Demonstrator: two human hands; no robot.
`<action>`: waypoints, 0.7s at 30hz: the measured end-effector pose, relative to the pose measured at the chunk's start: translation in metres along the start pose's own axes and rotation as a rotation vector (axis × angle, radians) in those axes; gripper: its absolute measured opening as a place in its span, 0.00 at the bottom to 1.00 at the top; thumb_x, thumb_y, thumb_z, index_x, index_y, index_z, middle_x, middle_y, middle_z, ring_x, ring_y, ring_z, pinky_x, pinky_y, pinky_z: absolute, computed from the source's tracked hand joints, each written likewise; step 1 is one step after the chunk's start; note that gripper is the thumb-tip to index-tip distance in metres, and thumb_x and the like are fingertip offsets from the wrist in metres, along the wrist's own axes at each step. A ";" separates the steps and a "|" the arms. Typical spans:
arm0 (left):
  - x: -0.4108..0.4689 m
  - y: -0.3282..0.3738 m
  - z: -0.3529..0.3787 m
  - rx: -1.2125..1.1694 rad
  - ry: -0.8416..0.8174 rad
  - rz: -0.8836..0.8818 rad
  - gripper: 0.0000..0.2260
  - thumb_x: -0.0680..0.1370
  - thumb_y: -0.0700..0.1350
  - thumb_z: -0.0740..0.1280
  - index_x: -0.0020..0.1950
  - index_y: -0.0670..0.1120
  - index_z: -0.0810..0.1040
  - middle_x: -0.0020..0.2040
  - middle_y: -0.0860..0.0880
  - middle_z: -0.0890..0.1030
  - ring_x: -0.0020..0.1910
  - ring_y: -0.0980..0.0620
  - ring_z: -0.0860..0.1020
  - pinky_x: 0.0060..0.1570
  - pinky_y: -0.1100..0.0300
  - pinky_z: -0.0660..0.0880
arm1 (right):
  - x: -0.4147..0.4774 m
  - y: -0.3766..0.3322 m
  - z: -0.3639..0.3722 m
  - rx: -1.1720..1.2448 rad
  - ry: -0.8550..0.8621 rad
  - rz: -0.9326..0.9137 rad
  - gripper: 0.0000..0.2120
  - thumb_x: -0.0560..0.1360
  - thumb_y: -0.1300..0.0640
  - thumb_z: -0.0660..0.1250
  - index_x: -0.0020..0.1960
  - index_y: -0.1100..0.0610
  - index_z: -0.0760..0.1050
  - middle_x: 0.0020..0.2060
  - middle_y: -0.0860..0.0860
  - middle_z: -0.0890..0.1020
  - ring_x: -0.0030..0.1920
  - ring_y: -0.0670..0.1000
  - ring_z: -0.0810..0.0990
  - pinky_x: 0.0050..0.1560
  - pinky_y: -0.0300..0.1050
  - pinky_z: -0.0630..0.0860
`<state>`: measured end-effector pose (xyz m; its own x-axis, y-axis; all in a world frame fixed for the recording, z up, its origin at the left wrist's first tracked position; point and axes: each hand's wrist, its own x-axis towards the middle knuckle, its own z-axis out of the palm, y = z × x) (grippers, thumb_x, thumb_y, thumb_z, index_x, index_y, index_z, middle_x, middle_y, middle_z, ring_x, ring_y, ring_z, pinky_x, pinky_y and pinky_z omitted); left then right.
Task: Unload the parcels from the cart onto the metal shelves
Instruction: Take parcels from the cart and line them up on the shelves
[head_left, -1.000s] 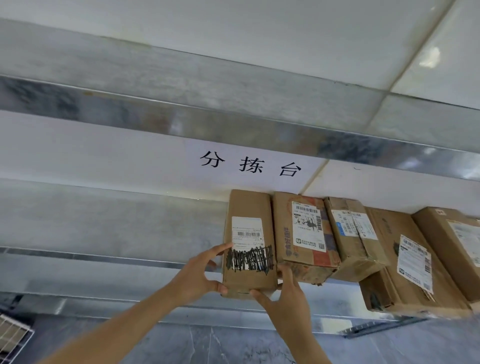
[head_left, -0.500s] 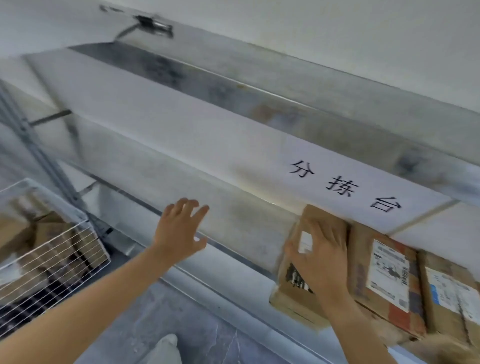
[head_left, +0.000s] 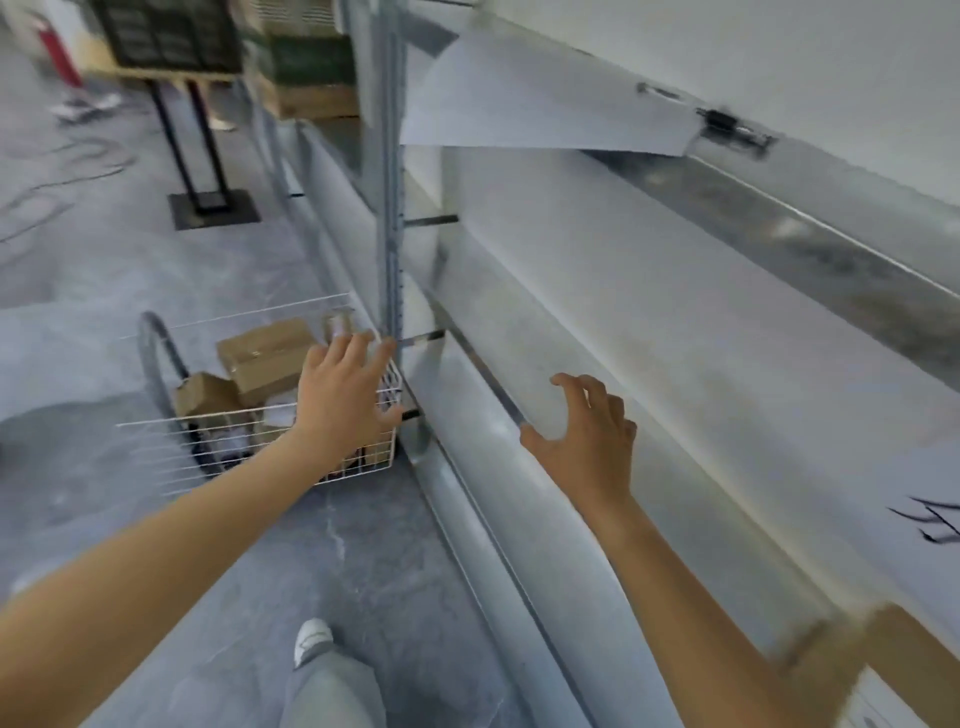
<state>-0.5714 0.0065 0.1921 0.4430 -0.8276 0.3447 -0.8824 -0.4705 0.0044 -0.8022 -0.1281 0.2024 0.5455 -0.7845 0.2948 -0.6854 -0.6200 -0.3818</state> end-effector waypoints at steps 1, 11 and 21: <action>-0.003 -0.017 0.000 0.006 -0.005 -0.043 0.34 0.62 0.57 0.75 0.63 0.43 0.75 0.56 0.40 0.78 0.55 0.39 0.76 0.51 0.44 0.73 | 0.008 -0.013 0.008 0.014 -0.020 -0.021 0.30 0.69 0.43 0.71 0.68 0.50 0.68 0.66 0.49 0.71 0.64 0.56 0.69 0.58 0.54 0.67; -0.020 -0.179 0.011 0.065 -0.077 -0.335 0.33 0.61 0.53 0.77 0.61 0.42 0.74 0.56 0.40 0.78 0.54 0.38 0.77 0.48 0.44 0.73 | 0.081 -0.149 0.092 0.067 -0.209 -0.229 0.32 0.72 0.39 0.68 0.70 0.52 0.65 0.69 0.53 0.68 0.67 0.59 0.67 0.63 0.56 0.67; -0.009 -0.306 0.035 0.082 -0.153 -0.502 0.34 0.59 0.54 0.79 0.61 0.41 0.75 0.53 0.40 0.79 0.48 0.38 0.79 0.39 0.48 0.76 | 0.158 -0.264 0.177 0.033 -0.402 -0.347 0.32 0.74 0.40 0.65 0.73 0.51 0.60 0.70 0.53 0.66 0.69 0.57 0.65 0.65 0.57 0.67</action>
<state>-0.2994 0.1469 0.1548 0.8314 -0.5265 0.1777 -0.5430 -0.8377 0.0581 -0.4497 -0.0870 0.1947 0.8838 -0.4649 0.0519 -0.4197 -0.8370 -0.3512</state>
